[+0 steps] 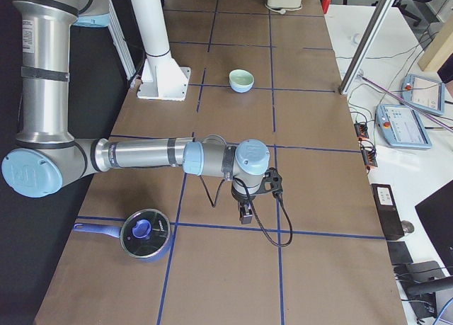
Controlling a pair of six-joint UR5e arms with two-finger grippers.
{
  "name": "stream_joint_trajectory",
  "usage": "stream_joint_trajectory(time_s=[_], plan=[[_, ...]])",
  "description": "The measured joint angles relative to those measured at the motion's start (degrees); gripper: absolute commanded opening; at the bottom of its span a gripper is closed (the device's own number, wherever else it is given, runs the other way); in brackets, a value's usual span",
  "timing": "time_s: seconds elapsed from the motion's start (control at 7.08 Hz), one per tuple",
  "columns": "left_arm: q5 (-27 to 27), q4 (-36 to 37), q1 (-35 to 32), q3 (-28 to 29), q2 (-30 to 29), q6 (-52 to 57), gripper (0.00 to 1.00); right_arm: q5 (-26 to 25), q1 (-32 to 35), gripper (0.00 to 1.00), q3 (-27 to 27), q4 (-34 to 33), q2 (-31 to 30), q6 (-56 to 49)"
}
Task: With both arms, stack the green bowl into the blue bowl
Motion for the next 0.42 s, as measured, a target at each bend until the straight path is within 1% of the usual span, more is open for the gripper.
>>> stream_joint_trajectory(time_s=[0.42], plan=[[0.0, 0.4, 0.1, -0.1, -0.2, 0.1, 1.00, -0.1, 0.0, 1.00, 0.0, 0.1, 0.0, 0.0]])
